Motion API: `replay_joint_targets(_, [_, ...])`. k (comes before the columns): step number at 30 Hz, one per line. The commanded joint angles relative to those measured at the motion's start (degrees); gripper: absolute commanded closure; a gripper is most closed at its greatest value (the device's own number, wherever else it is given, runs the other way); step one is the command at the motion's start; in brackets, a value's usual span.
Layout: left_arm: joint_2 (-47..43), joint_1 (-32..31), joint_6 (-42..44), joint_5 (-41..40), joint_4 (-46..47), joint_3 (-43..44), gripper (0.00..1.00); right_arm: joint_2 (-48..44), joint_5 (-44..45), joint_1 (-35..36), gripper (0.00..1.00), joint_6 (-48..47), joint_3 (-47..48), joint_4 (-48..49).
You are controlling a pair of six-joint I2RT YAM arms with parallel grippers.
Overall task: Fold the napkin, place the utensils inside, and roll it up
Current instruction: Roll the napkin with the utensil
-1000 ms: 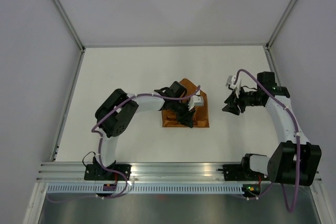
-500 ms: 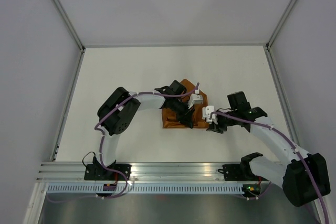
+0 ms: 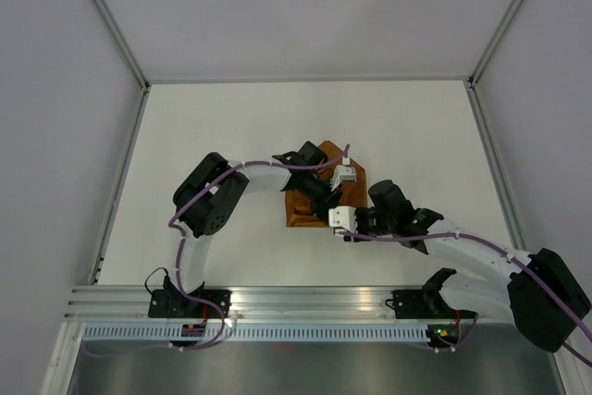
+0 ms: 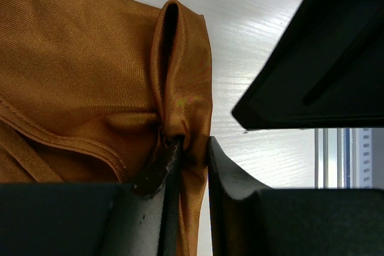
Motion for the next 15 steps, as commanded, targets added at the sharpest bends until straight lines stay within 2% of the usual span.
replay_joint_targets(1, [4.5, -0.1, 0.0, -5.8, -6.9, -2.4, 0.98, 2.4, 5.2, 1.3, 0.56, 1.7, -0.9, 5.7])
replay_joint_targets(15, [4.9, -0.1, -0.3, -5.4, -6.9, -2.3, 0.98, 8.7, 12.3, 4.8, 0.56, 3.4, -2.0, 13.6])
